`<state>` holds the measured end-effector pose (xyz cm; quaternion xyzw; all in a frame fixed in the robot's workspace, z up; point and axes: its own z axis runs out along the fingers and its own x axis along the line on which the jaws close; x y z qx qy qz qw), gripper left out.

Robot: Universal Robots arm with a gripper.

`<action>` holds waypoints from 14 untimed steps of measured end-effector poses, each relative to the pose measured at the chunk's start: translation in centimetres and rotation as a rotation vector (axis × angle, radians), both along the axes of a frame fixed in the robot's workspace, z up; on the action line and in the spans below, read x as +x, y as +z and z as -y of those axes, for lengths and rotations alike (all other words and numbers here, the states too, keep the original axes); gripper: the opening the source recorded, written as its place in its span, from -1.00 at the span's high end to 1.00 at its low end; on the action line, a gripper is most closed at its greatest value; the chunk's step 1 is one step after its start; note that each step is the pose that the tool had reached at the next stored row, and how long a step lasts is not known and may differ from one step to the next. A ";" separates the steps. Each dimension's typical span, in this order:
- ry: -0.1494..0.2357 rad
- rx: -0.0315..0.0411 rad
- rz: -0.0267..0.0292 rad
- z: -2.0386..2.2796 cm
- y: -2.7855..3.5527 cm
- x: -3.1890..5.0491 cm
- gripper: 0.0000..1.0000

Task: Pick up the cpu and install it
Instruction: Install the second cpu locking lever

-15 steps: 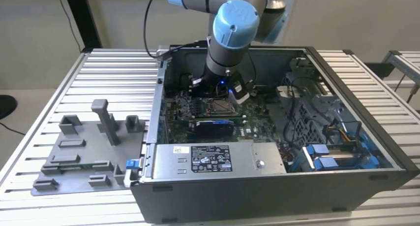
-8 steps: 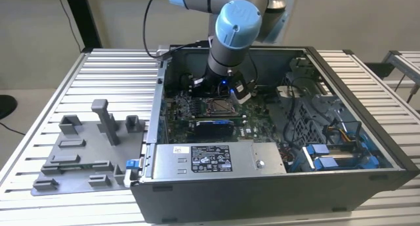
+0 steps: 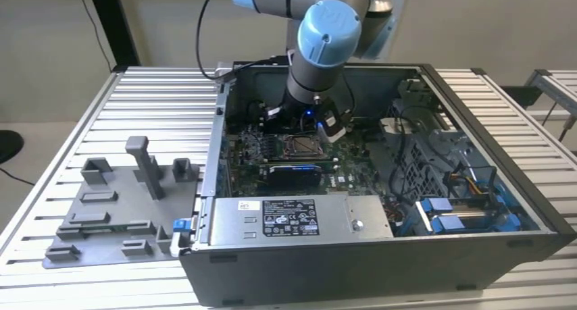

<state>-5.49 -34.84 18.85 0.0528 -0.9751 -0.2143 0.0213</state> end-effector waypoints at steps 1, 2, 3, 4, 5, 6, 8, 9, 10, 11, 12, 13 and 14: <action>0.000 -0.0002 0.0001 0.00 -0.02 0.04 1.00; 0.000 -0.0003 0.0001 0.00 -0.04 0.09 1.00; 0.000 -0.0004 -0.0001 0.01 -0.05 0.14 1.00; 0.000 -0.0003 0.0000 0.01 -0.07 0.17 1.00; 0.000 -0.0002 0.0000 0.00 -0.09 0.19 1.00; 0.000 -0.0003 -0.0001 0.00 -0.11 0.23 1.00; 0.000 -0.0002 0.0000 0.00 -0.17 0.35 1.00; 0.000 -0.0002 0.0000 0.00 -0.18 0.39 1.00; 0.000 -0.0002 0.0000 0.00 -0.20 0.43 1.00; 0.000 -0.0003 -0.0001 0.00 -0.22 0.47 1.00; 0.000 -0.0003 -0.0001 0.00 -0.23 0.50 1.00; 0.000 -0.0003 -0.0003 0.01 -0.25 0.54 1.00; 0.000 -0.0001 -0.0005 0.00 -0.27 0.55 1.00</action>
